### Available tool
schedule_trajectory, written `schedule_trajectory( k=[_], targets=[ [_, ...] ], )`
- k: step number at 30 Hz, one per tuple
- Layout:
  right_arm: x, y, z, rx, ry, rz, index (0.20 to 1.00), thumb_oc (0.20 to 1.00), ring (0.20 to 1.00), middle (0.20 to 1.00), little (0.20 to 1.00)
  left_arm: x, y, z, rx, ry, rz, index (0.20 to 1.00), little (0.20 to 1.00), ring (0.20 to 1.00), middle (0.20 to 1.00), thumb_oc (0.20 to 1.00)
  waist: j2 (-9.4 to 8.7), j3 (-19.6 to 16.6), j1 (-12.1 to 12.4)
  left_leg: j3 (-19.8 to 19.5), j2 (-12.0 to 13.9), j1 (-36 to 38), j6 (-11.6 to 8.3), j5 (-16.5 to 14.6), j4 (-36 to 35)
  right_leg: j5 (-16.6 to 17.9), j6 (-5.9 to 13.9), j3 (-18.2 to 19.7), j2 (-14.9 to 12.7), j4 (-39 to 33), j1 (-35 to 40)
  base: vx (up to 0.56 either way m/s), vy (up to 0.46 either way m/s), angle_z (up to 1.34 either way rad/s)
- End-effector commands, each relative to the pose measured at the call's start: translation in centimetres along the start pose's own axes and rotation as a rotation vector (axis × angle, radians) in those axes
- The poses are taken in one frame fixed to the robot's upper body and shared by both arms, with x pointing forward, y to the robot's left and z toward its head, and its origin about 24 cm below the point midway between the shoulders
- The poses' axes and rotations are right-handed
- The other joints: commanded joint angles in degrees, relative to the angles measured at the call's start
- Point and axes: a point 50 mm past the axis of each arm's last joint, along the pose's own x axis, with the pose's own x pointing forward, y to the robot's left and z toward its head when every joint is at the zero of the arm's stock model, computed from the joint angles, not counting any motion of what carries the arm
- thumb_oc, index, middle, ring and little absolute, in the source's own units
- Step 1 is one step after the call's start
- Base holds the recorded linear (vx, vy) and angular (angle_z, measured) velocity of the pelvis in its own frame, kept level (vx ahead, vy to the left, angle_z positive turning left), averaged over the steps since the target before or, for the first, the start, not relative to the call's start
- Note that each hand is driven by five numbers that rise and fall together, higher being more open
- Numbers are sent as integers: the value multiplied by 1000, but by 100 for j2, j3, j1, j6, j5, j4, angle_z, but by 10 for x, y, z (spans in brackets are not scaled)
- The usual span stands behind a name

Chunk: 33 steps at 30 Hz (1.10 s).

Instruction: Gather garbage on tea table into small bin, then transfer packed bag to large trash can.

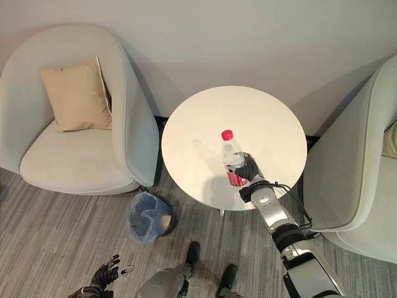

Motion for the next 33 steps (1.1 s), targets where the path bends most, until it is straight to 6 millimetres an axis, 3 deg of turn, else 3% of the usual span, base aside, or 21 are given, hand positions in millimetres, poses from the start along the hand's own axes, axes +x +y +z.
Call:
schedule_trajectory(
  k=[1, 5, 12, 13, 14, 16, 17, 19, 23, 26, 28, 29, 31, 33],
  targets=[
    [-8, -9, 37, 83, -222, -11, 200, 200, 200, 200, 200, 3, 17, 12, 46, -38, 33, 1000, 1000, 1000, 1000, 1000, -340, -223, -67, 151, 92, 148, -341, -775, 351, -988, 425, 380, -450, 461, 94, -36, -73, 21],
    [-39, -2, 27, 160, -245, 55, 200, 200, 200, 200, 200, 2, 14, 7, 37, -16, 22, 1000, 1000, 1000, 1000, 1000, -361, -300, -192, 59, 146, 237, -480, -741, 475, -1147, 313, 241, -368, 490, 322, -110, -101, 12],
    [-52, -3, 25, 174, -267, 48, 200, 200, 200, 200, 200, 2, 8, 5, -8, -12, 20, 1000, 1000, 1000, 1000, 1000, -343, -230, -240, 48, 111, -84, -639, -628, 902, -1207, 211, 2, -313, 381, 420, -86, -35, 22],
    [-55, -4, 26, 181, -273, 36, 200, 200, 200, 200, 200, 3, 5, 8, -10, -20, 14, 1000, 1000, 1000, 1000, 1000, -349, -183, -266, 359, 164, -213, -641, -645, 1054, -1224, 194, -97, -346, 379, 459, -87, 2, 47],
    [-55, -4, 26, 180, -273, 35, 200, 200, 200, 200, 200, 3, 5, 8, -10, -20, 13, 1000, 1000, 1000, 1000, 1000, -346, -207, -278, 346, 158, -248, -634, -623, 1050, -1205, 199, -113, -347, 374, 431, -72, 27, 63],
    [-58, -7, 24, 186, -267, 12, 200, 200, 200, 200, 200, 3, 1, 12, 6, -42, 0, 1000, 1000, 1000, 1000, 1000, -357, -186, -382, 1054, 355, -293, -423, -703, 1177, -1198, 196, -323, -428, 387, 468, -2, 75, 124],
    [-60, -13, 21, 175, -255, -26, 200, 200, 200, 200, 200, 5, -3, 20, 23, -69, -16, 1000, 1000, 1000, 1000, 1000, -368, -236, -573, 1832, 539, -166, -385, -917, 1210, -1287, 230, -575, -533, 428, 534, 75, 141, 126],
    [-61, -13, 21, 178, -251, -35, 200, 200, 200, 200, 200, 5, -5, 21, 39, -71, -27, 1000, 1000, 1000, 1000, 1000, -338, -288, -647, 2057, 581, -88, -344, -980, 1186, -1284, 267, -742, -604, 492, 545, 98, 157, 106],
    [-61, -9, 20, 177, -242, -26, 200, 200, 200, 200, 200, 4, -5, 14, 62, -45, -27, 1000, 1000, 1000, 1000, 1000, -337, -364, -657, 2110, 513, 26, -268, -1111, 1148, -1299, 344, -831, -741, 642, 654, 144, 171, 73],
    [-59, -2, 26, 186, -260, 1, 200, 200, 200, 200, 200, 3, -1, 12, 69, -39, -17, 1000, 1000, 1000, 1000, 1000, -359, -357, -610, 2099, 373, 120, -116, -1246, 1117, -1324, 420, -721, -944, 1134, 524, 128, 207, 39],
    [-57, 4, 33, 188, -287, 22, 200, 200, 200, 200, 200, 5, 6, 21, 82, -65, 4, 1000, 1000, 1000, 1000, 1000, -356, -265, -645, 2013, 285, 154, 4, -1343, 1135, -1280, 524, -317, -1071, 1824, 78, 92, 185, 8],
    [-57, 4, 33, 188, -288, 22, 200, 200, 200, 200, 200, 6, 6, 21, 82, -65, 4, 1000, 1000, 1000, 1000, 1000, -366, -272, -634, 2029, 276, 141, 13, -1353, 1139, -1303, 534, -293, -1095, 1881, 33, 81, 150, 8],
    [-55, 5, 38, 175, -309, 32, 200, 200, 200, 200, 200, 7, 5, 32, 81, -109, 4, 1000, 1000, 1000, 1000, 1000, -328, -185, -745, 1992, 216, 155, 111, -1280, 1082, -1148, 503, 261, -890, 1964, -406, -9, 98, 25],
    [-55, 6, 39, 171, -314, 39, 200, 200, 200, 200, 200, 8, 3, 35, 79, -118, -2, 1000, 1000, 1000, 1000, 1000, -297, -134, -804, 1874, 166, 232, 131, -1288, 1022, -1040, 503, 541, -793, 1805, -578, 41, 49, 20]
  ],
)
